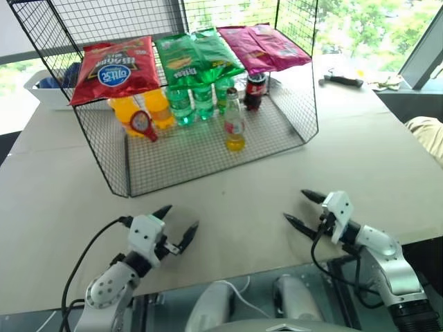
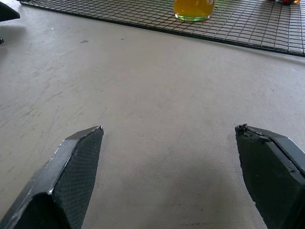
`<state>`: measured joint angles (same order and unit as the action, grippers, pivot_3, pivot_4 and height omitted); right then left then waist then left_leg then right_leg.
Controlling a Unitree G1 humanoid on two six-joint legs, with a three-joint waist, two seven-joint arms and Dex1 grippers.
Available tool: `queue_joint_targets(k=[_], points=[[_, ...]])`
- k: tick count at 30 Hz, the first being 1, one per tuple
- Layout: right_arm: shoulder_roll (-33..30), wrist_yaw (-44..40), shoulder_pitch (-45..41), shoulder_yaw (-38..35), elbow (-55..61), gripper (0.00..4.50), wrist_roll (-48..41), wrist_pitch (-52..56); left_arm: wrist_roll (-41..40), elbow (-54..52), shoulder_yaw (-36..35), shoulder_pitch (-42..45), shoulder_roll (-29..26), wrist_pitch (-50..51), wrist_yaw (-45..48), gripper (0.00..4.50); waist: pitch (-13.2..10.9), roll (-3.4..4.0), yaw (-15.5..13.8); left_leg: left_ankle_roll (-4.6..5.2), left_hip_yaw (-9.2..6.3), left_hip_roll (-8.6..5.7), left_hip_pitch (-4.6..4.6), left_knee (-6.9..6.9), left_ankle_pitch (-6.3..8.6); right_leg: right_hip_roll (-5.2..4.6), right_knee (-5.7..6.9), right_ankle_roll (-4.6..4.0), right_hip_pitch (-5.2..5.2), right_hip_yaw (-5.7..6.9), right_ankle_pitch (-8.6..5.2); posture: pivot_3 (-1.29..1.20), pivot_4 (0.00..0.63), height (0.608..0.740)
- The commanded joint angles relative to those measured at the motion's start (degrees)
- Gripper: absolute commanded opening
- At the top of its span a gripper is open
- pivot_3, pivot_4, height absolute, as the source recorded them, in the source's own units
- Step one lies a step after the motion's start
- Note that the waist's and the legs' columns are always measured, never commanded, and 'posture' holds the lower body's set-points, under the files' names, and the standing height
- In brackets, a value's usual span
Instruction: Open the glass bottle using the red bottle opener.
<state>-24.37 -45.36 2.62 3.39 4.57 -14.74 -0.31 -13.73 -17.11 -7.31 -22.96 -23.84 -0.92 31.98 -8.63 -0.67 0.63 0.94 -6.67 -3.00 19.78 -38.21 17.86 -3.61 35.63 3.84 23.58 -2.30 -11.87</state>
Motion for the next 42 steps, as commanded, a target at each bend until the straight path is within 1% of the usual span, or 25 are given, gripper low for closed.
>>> queue_joint_targets(k=[1,4,17,23,28,32,36,38,42], points=[[-0.2,-0.1,-0.8,-0.8,0.9,4.46,-0.7,-0.4,-0.6,-0.1,-0.1,-0.8,0.1,-0.6,0.7,4.50,0.0,0.00,0.0,0.00,0.00,0.00,0.00,0.00,0.00,0.00,0.00,0.00,0.00,0.00,0.00,0.00,0.150,0.740],[-0.4,0.0,-0.9,-0.8,0.8,4.46,-0.4,-0.5,-2.1,0.6,-1.3,-0.6,0.0,-0.8,1.4,4.50,0.0,-0.01,0.0,0.00,0.00,0.00,0.00,0.00,0.00,0.00,0.00,0.00,0.00,0.00,0.00,0.00,0.150,0.740],[-0.5,-0.3,-0.7,-0.5,1.0,4.46,-0.4,-0.2,-2.4,-1.8,-1.3,-0.9,0.3,0.7,0.6,4.50,0.0,-0.02,0.0,0.00,-0.01,0.01,0.01,0.00,0.00,0.01,0.00,0.00,0.01,0.01,0.00,0.00,0.150,0.740],[-0.4,-0.3,-0.7,-0.3,1.1,4.46,-0.2,-0.3,-3.4,-3.3,-1.6,0.3,1.1,1.7,-0.3,4.50,0.0,-0.02,0.0,0.00,-0.01,0.01,0.01,0.00,0.00,0.01,0.00,0.00,0.01,0.01,0.00,0.00,0.150,0.740],[0.1,-0.5,-2.0,0.4,3.2,4.46,-0.7,-0.1,-6.7,-4.1,-3.7,4.2,1.9,3.4,-1.7,4.50,0.0,-0.04,0.0,-0.01,-0.03,0.01,0.02,0.00,0.00,0.01,0.01,0.00,0.01,0.03,0.01,0.00,0.150,0.740],[0.5,-0.7,-3.4,1.2,5.8,4.46,-1.5,0.7,-7.9,-3.8,-5.4,7.1,2.2,4.7,-3.4,4.50,0.0,-0.04,0.0,-0.03,-0.03,0.01,0.01,0.00,-0.02,0.02,0.01,0.00,0.02,0.03,0.01,0.00,0.150,0.740],[2.3,-1.1,-7.2,2.8,12.5,4.46,-5.7,4.3,-8.4,-2.1,-9.1,15.4,3.2,6.5,-9.7,4.50,-0.1,-0.09,0.0,-0.08,-0.07,0.01,0.03,-0.01,-0.04,0.03,0.01,0.00,0.04,0.05,0.01,0.00,0.150,0.740],[2.6,-0.9,-8.5,3.2,14.4,4.46,-6.9,6.1,-8.1,-1.2,-10.2,18.3,3.8,7.0,-11.8,4.50,-0.1,-0.09,-0.1,-0.10,-0.16,0.01,0.03,-0.01,-0.05,0.04,0.02,-0.01,0.02,0.13,0.02,0.00,0.150,0.740],[4.4,1.5,-13.2,3.5,18.9,4.46,-10.2,10.9,-7.1,2.4,-12.6,27.3,4.7,7.8,-18.1,4.50,-0.1,-0.15,-0.2,-0.26,-0.16,-0.04,0.05,-0.02,-0.14,0.02,0.02,-0.01,0.03,0.12,0.02,0.00,0.150,0.740]])
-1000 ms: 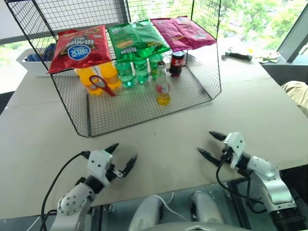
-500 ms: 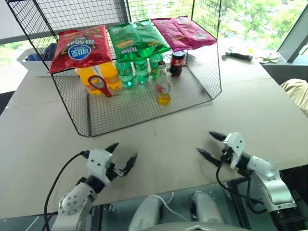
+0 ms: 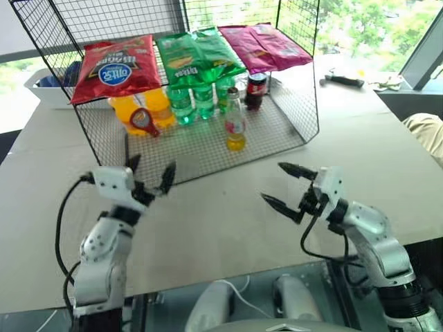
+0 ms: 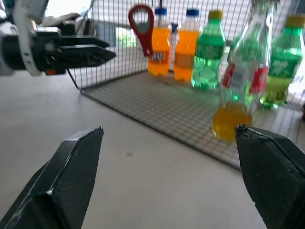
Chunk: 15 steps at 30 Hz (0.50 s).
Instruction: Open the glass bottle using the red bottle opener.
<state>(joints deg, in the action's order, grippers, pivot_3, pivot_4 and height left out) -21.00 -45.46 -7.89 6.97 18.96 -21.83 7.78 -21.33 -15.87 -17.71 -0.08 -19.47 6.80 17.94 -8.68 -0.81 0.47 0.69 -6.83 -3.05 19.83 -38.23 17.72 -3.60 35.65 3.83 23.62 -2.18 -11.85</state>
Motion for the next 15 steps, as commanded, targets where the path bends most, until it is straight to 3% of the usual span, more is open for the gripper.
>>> queue_joint_targets(k=[1,15], points=[[1.4,2.2,-3.6,0.0,5.5,4.46,-3.6,3.8,0.9,2.1,-2.3,6.6,0.3,0.2,-5.2,4.50,0.0,-0.02,-0.1,-0.01,-0.04,-0.02,0.03,0.00,-0.01,0.00,0.00,0.00,0.03,0.01,0.00,0.00,0.150,0.740],[3.1,6.2,-9.6,1.3,11.6,4.46,-6.7,10.7,3.8,11.8,-1.3,19.4,1.3,-2.5,-8.4,4.50,0.0,-0.04,0.1,-0.03,-0.11,-0.11,0.17,0.03,0.00,-0.03,-0.03,-0.01,0.18,0.03,0.01,0.00,0.150,0.740]])
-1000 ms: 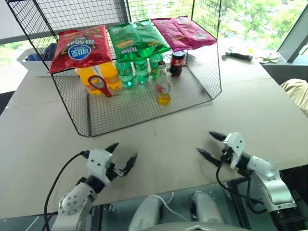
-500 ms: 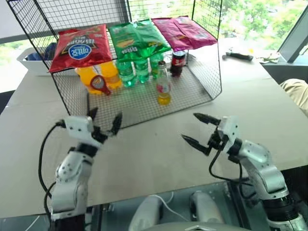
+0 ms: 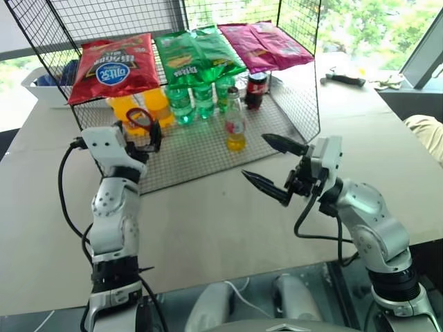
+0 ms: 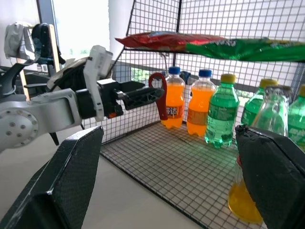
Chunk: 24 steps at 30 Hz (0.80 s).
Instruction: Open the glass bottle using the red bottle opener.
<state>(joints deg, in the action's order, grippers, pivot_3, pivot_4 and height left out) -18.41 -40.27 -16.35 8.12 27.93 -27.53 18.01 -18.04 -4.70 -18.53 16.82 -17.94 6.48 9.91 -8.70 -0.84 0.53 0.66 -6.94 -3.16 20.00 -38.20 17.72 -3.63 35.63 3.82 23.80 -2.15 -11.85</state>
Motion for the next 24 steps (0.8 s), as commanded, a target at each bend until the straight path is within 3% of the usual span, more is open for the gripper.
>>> queue_joint_targets(k=[1,24], points=[[0.6,1.2,-1.3,0.3,2.7,4.46,-0.9,0.6,0.5,1.3,-0.6,3.3,-0.3,-2.3,-0.4,4.50,0.0,0.00,0.0,0.00,0.00,0.00,0.00,-0.01,0.00,0.00,0.01,0.00,0.00,0.00,0.00,0.00,0.150,0.740],[0.7,3.1,-3.3,1.1,3.5,4.46,-0.3,2.3,0.7,6.0,-0.6,5.6,-0.6,-4.8,-0.2,4.50,0.0,0.00,0.1,0.00,-0.01,-0.01,0.00,0.00,0.00,-0.01,0.01,0.00,0.01,0.00,0.00,0.00,0.150,0.740]])
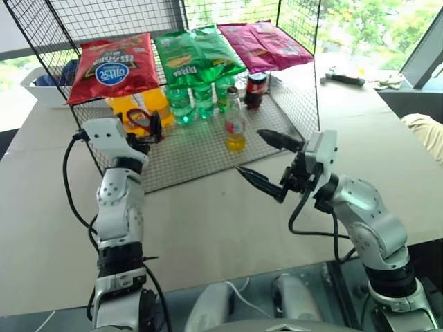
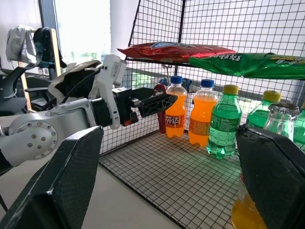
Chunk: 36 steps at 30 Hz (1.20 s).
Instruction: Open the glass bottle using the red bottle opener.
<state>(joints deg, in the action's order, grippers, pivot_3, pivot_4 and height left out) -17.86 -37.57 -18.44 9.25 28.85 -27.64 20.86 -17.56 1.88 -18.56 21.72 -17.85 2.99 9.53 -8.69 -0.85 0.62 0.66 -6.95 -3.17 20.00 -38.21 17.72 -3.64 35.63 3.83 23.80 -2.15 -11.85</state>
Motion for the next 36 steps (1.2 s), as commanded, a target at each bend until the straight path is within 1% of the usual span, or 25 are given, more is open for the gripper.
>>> queue_joint_targets(k=[1,10,11,12,13,14,16,17,18,20,21,24,30,36], points=[[0.2,0.5,-1.2,0.0,2.6,4.46,-0.2,-0.5,0.3,-0.4,-0.6,0.8,-0.8,-1.3,0.3,4.50,0.0,0.00,0.0,0.00,0.00,0.00,0.00,0.00,0.00,0.00,0.00,0.00,0.00,0.00,0.00,0.00,0.150,0.740],[0.3,0.9,-1.0,0.1,2.8,4.46,0.1,-0.6,0.1,1.0,0.2,1.0,-0.6,-1.9,2.1,4.50,0.0,0.00,0.0,0.00,0.00,0.00,0.00,0.00,0.00,0.00,0.00,0.00,0.00,0.00,0.00,0.00,0.150,0.740],[0.3,1.0,-1.0,0.0,2.7,4.50,0.2,-0.7,0.0,1.1,0.2,1.0,-0.6,-1.8,2.3,4.08,0.0,0.00,0.0,0.00,0.00,0.00,0.00,0.00,0.00,0.00,0.00,0.00,0.00,0.00,0.00,0.00,0.150,0.740],[0.3,0.9,-1.0,0.0,2.7,4.50,0.2,-0.8,-0.1,1.2,0.3,0.9,-0.5,-1.6,2.6,3.88,0.0,0.00,0.0,0.00,0.00,0.00,0.00,0.00,0.00,0.00,0.00,0.00,0.00,0.00,0.00,0.00,0.150,0.740],[0.4,0.9,-1.0,0.0,2.6,4.50,0.3,-0.8,-0.2,1.1,0.4,0.7,-0.5,-1.2,2.8,3.53,0.0,0.00,0.0,0.00,0.00,0.00,0.00,0.00,0.00,0.00,0.00,0.00,0.00,0.00,0.00,0.00,0.150,0.740],[0.4,0.9,-1.1,0.0,2.6,4.50,0.3,-0.9,-0.4,1.1,0.5,0.5,-0.4,-0.8,3.0,2.93,0.0,0.00,0.0,0.00,0.00,0.00,0.00,0.00,0.00,0.00,0.00,0.00,0.00,0.00,0.00,0.00,0.150,0.740],[0.4,0.8,-1.1,0.0,2.4,4.50,0.4,-1.0,-0.5,1.0,0.8,-0.3,-0.3,0.2,3.4,2.14,0.0,0.00,0.0,0.00,0.00,0.00,0.00,0.00,0.00,0.00,0.00,0.00,0.00,0.00,0.00,0.00,0.150,0.740],[0.5,0.8,-1.1,0.1,2.4,4.50,0.5,-1.1,-0.9,1.0,0.9,-0.7,-0.1,0.8,3.6,1.64,0.0,0.00,0.0,0.00,0.01,0.00,0.00,0.00,0.00,0.00,0.00,0.00,0.00,0.00,0.00,0.00,0.150,0.740],[0.5,0.8,-1.1,0.1,2.3,4.50,0.5,-1.1,-1.1,0.9,0.9,-0.9,0.0,1.3,3.8,1.30,0.0,0.00,0.0,0.00,0.00,0.00,0.00,0.00,0.00,0.00,0.00,0.00,0.00,0.00,0.00,0.00,0.150,0.740],[0.6,0.8,-1.1,0.1,2.3,4.50,0.6,-1.2,-1.9,0.3,0.8,-1.5,0.5,2.6,3.9,0.22,0.0,0.00,0.0,0.00,0.00,0.00,0.00,0.00,0.00,0.00,0.00,0.00,0.00,0.00,0.00,0.00,0.150,0.740],[0.6,0.8,-1.1,0.1,2.3,4.50,0.6,-1.3,-2.5,0.1,0.6,-1.8,0.9,3.1,3.7,0.10,0.0,0.00,0.0,0.00,0.00,0.00,0.00,0.00,0.00,0.00,0.00,0.00,0.00,0.00,0.00,0.00,0.150,0.740],[0.5,0.7,-1.1,0.0,2.3,4.50,0.6,-1.4,-6.5,-1.5,-0.7,-2.0,2.5,4.2,4.3,0.10,0.0,0.00,0.0,0.00,-0.01,0.01,-0.01,-0.01,0.00,0.00,0.02,0.00,-0.01,0.00,0.00,0.00,0.150,0.740],[0.7,0.7,-1.4,0.0,2.0,4.50,0.6,-1.6,-19.4,-9.6,-2.7,-3.7,6.8,8.4,6.4,0.10,0.0,-0.01,0.0,0.00,0.00,0.02,0.00,0.00,0.00,-0.02,0.01,0.00,0.00,0.00,0.00,0.00,0.150,0.740],[0.6,0.7,-1.0,0.2,1.9,4.50,0.8,-2.0,-29.6,-12.3,-6.0,-3.1,8.5,11.4,5.6,0.10,0.0,-0.04,0.0,0.00,-0.01,0.01,0.00,-0.01,0.00,-0.02,0.01,0.00,-0.01,0.00,0.00,0.00,0.150,0.740]])
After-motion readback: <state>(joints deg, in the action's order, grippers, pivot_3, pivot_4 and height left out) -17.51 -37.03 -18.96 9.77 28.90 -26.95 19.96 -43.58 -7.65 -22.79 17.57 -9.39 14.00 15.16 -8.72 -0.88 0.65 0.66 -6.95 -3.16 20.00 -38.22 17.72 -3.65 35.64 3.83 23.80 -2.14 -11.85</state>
